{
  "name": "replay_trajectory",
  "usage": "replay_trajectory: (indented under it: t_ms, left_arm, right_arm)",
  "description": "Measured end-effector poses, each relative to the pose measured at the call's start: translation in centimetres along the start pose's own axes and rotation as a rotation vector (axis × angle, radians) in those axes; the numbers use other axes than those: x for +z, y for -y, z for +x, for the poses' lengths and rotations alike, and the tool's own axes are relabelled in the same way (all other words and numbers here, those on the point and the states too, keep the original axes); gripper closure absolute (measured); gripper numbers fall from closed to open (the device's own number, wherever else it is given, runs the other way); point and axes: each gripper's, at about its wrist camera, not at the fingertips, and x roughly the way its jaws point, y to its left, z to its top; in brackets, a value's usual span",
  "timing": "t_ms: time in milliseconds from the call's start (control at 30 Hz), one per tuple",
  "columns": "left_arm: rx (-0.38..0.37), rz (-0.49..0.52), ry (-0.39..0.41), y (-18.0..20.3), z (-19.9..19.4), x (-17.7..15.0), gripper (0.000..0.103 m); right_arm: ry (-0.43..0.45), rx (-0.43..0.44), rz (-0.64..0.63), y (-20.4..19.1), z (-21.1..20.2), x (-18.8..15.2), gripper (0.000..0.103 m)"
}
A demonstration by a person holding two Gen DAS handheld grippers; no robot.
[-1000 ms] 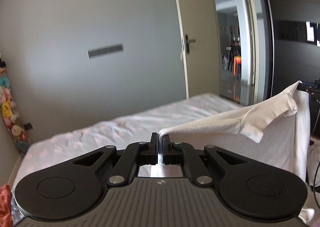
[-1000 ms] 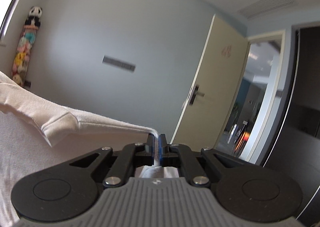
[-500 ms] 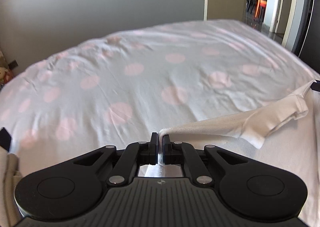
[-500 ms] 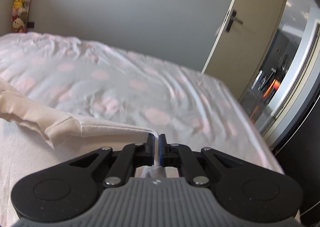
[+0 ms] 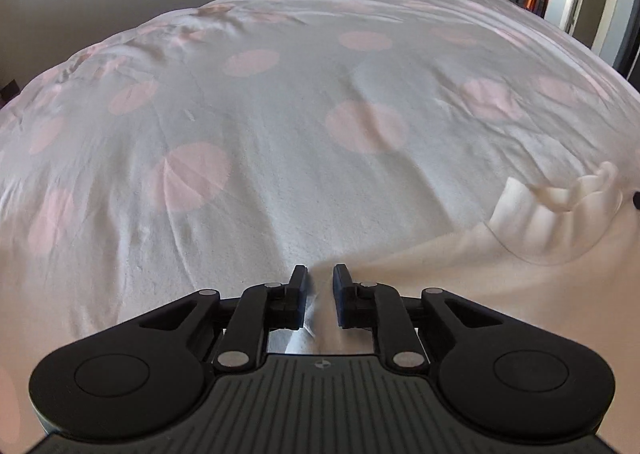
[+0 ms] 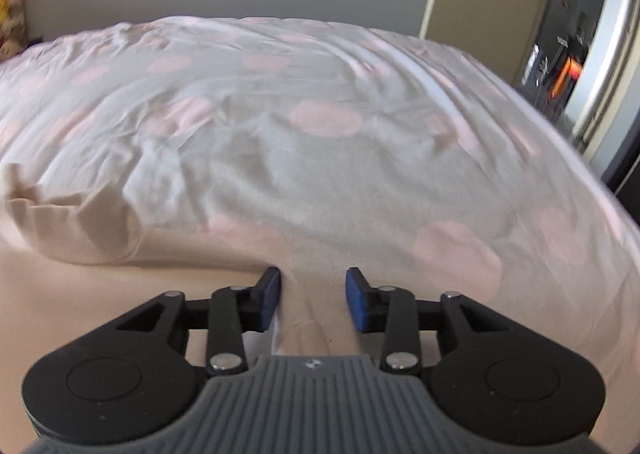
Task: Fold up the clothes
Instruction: 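Lay the white garment flat on the bed and open both grippers, then smooth the white garment with the right gripper while the left gripper hovers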
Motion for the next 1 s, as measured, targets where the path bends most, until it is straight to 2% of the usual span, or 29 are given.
replay_trajectory:
  t_ms: [200,333,467,567,767,1000]
  left_arm:
    - [0.043,-0.052,0.02,-1.2,-1.9,0.0,0.089]
    - [0.055,-0.048,0.019,-2.2,-5.2,-1.0,0.089]
    - [0.076,-0.03,0.004,-2.8,-9.3,-3.5,0.087]
    - [0.082,-0.03,-0.016,-3.1,-12.4,-6.4,0.084]
    - [0.103,-0.043,-0.058,-3.5,-18.1,-13.5,0.081]
    - [0.086,-0.174,-0.094,-3.8,-23.0,-20.9,0.08]
  right_arm:
    - [-0.009,0.01,0.03,0.0,-1.0,0.3,0.06]
    - [0.012,0.007,0.087,1.2,-4.0,0.2,0.058]
    - [0.003,0.01,0.154,3.1,-7.9,-1.1,0.058]
    - [-0.011,0.006,0.16,4.3,-11.4,-3.6,0.059]
    - [-0.078,-0.01,0.194,6.8,-18.8,-11.1,0.06]
    - [-0.203,0.02,0.304,9.0,-26.1,-19.5,0.059]
